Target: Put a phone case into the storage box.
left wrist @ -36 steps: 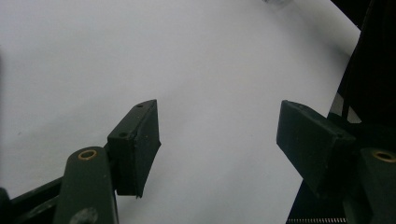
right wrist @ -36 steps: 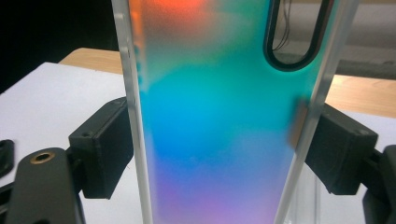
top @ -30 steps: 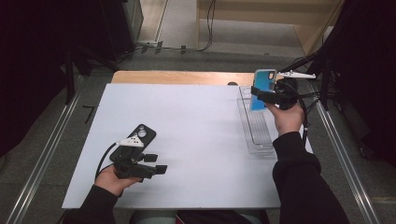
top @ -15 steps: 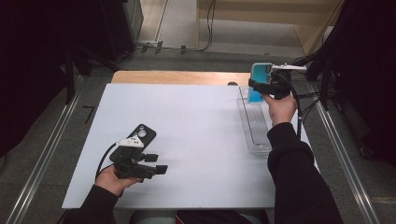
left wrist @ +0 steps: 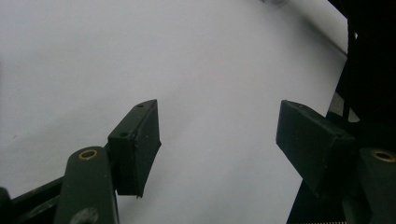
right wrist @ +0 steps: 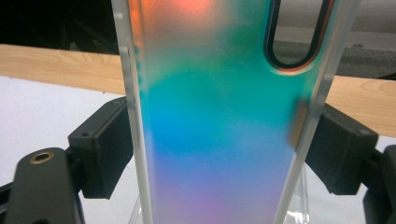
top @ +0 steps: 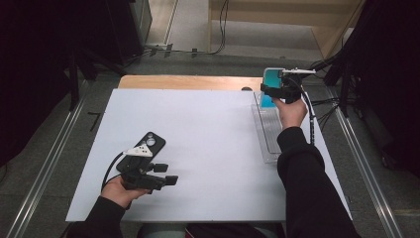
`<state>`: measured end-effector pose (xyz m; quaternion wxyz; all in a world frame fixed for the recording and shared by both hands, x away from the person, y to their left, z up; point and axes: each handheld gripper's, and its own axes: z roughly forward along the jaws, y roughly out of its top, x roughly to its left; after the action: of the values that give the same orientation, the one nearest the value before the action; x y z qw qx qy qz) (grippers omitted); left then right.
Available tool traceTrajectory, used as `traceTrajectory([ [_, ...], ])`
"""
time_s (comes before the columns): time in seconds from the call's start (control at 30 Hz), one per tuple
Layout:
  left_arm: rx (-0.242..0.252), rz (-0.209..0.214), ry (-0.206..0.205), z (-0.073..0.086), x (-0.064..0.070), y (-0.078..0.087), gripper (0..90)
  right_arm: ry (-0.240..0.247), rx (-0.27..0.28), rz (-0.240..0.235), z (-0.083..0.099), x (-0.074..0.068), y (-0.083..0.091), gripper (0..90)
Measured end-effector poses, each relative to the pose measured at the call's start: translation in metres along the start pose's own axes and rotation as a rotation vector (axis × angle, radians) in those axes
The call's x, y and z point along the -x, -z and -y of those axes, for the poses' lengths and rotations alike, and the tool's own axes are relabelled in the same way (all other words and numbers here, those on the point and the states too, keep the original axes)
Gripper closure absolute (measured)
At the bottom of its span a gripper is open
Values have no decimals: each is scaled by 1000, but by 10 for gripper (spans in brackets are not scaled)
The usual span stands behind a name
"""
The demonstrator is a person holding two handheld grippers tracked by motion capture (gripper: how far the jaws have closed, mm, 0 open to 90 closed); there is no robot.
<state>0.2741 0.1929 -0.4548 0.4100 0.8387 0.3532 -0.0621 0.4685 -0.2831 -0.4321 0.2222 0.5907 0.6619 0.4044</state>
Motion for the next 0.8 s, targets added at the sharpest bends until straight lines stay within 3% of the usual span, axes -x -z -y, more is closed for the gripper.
traceTrajectory([
  [0.17, -5, 0, -3, 0, 0, -1, 306, 6, -7, 28, 4, -1, -11, 153],
  [0.33, -5, 1, -2, 0, 0, -1, 306, -42, -14, 30, 7, -2, -19, 151],
  [0.57, -2, 5, -3, 0, 0, -1, 306, 22, -39, 103, 11, -6, -28, 150],
  [0.67, -6, 5, 1, 0, 0, -1, 306, 37, -55, 69, 12, -5, -31, 149],
  [0.8, -6, 6, 2, 0, 0, -2, 306, -7, -41, 42, 13, -3, -33, 145],
])
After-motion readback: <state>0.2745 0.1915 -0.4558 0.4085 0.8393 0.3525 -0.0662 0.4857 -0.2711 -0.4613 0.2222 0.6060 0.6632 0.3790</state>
